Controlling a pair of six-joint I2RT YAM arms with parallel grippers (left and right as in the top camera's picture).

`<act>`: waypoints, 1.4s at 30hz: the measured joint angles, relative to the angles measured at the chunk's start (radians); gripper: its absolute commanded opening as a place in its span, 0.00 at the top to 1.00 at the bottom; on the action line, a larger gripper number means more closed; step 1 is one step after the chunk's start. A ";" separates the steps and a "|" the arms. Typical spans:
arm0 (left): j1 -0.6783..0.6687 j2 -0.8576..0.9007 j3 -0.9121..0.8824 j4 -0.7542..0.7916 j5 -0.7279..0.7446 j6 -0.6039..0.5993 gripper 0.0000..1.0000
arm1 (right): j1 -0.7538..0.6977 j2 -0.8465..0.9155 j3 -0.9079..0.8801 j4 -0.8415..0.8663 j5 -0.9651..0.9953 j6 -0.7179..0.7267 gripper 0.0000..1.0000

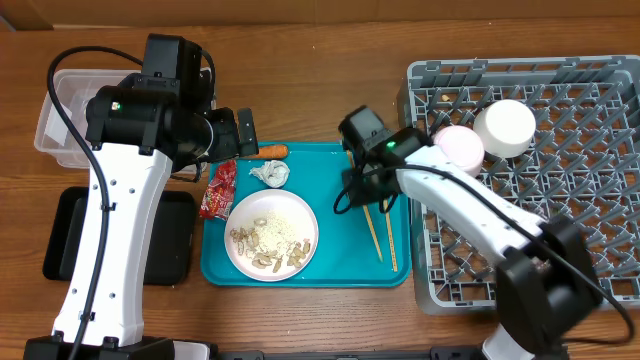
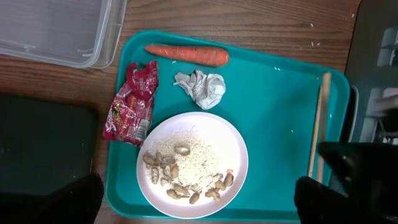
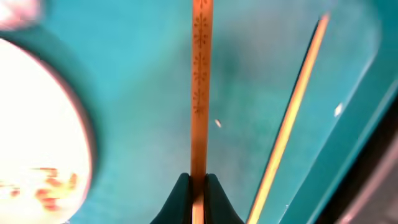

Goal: Sort waste into correct bins and load items into the dishwasher
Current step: 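Carry the chopstick into the rack's left side and release it, then move the right gripper back down to the second chopstick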

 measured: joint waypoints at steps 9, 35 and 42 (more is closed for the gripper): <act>0.000 0.000 0.000 0.000 0.000 0.000 0.00 | -0.061 -0.194 0.069 -0.029 -0.003 0.074 0.96; 0.000 0.000 0.000 0.000 0.000 0.000 0.00 | -0.382 -0.202 -0.081 0.051 0.050 -0.082 0.96; 0.000 0.000 0.000 0.000 0.000 0.000 0.00 | -0.379 -0.202 -0.081 0.065 0.046 -0.132 0.63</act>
